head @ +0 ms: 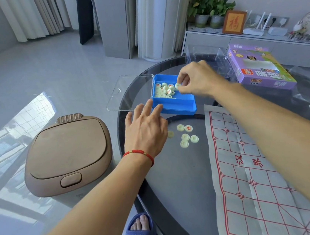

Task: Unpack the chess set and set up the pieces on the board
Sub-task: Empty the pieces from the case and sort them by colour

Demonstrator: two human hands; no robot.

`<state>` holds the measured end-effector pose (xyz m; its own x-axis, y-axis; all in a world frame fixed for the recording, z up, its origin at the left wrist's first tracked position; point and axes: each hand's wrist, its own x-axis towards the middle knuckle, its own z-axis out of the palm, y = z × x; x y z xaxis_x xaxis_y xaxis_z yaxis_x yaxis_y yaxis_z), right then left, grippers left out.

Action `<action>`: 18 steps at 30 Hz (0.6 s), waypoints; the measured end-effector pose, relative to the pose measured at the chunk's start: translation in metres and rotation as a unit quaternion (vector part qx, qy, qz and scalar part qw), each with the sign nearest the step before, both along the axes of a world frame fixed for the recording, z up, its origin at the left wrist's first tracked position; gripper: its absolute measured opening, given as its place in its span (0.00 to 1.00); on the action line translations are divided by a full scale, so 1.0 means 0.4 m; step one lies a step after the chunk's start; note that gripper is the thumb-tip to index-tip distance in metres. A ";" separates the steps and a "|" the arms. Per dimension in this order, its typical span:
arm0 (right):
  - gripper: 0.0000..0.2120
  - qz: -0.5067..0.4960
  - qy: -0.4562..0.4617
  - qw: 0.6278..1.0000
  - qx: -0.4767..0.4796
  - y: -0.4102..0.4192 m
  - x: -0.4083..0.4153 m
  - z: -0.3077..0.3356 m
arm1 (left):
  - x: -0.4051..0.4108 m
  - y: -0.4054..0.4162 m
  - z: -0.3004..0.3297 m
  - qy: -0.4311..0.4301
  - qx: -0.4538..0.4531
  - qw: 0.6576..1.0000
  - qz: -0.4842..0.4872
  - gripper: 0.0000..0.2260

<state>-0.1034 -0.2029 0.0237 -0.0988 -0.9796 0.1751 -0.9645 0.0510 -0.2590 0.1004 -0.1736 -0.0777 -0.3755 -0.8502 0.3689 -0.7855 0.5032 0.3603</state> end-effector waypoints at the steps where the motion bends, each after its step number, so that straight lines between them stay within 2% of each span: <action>1: 0.05 0.021 -0.009 1.000 0.007 0.033 0.000 0.017 | -0.001 0.000 -0.001 0.000 -0.001 1.000 0.002 0.20; 3: 0.03 0.051 -0.012 0.998 0.043 0.111 0.002 0.033 | -0.002 0.001 -0.001 -0.001 -0.004 1.000 0.006 0.19; 7: 0.04 0.051 -0.005 0.995 0.086 0.235 0.005 -0.009 | -0.001 0.003 0.001 0.000 -0.004 1.000 0.009 0.18; 13: 0.08 0.046 -0.006 0.994 0.096 0.251 0.015 -0.060 | 0.003 0.005 0.002 -0.004 0.002 1.000 0.005 0.18; 18: 0.07 0.037 -0.019 0.999 -0.009 0.187 0.020 -0.022 | -0.004 0.004 0.002 -0.004 -0.005 1.000 0.009 0.20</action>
